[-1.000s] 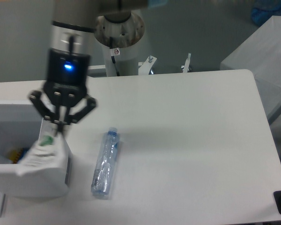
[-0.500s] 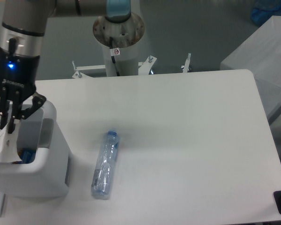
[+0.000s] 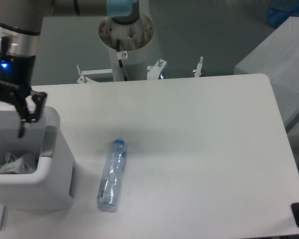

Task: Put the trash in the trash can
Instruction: 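Open the gripper to drop the bag into the bin, then move the gripper over the clear water bottle and lower it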

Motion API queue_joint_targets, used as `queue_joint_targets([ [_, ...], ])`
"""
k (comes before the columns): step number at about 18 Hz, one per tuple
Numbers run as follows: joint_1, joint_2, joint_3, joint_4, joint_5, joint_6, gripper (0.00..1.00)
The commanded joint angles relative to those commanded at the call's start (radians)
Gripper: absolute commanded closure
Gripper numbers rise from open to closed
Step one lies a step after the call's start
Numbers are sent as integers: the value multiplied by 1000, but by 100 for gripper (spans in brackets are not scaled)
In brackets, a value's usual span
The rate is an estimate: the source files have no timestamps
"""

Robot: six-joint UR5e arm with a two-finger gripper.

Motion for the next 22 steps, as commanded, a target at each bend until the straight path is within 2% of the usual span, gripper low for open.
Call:
queue_joint_targets([
  [3, 84, -20, -17, 3, 5, 9, 0],
  [4, 95, -50, -15, 3, 9, 9, 0],
  [5, 103, -76, -17, 14, 14, 9, 0],
  [7, 137, -121, -28, 72, 35, 9, 0],
  [14, 152, -267, -28, 75, 45, 35, 0],
  [22, 145, -360, -72, 69, 89, 231, 0],
])
